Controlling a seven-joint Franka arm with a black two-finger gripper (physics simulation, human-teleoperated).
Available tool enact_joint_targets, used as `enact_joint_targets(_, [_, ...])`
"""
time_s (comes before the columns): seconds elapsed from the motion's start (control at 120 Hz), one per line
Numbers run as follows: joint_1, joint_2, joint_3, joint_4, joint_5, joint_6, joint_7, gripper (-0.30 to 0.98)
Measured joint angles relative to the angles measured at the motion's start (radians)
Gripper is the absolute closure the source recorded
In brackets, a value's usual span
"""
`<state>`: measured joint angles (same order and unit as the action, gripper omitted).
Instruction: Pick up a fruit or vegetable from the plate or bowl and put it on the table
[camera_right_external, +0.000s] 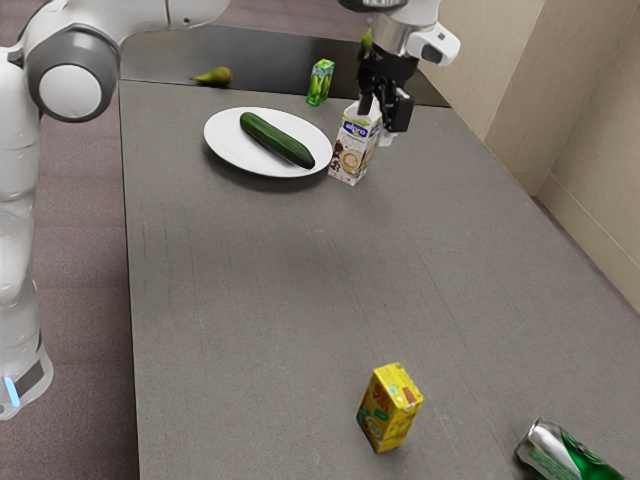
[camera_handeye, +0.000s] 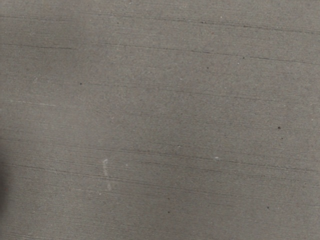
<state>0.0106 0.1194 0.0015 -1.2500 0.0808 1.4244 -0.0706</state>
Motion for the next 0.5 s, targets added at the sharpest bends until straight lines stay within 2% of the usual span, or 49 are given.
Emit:
enact_joint_targets(0.25, [0.023, 0.017, 0.001, -0.005, 0.007, -0.002, -0.001, 0.0])
enact_joint_targets(0.358, [0.056, -0.023, 0.002, -0.061, 0.06, -0.021, 0.016, 0.0])
enact_joint_targets(0.5, [0.167, -0.088, 0.002, -0.1, 0.039, -0.019, 0.156, 0.0])
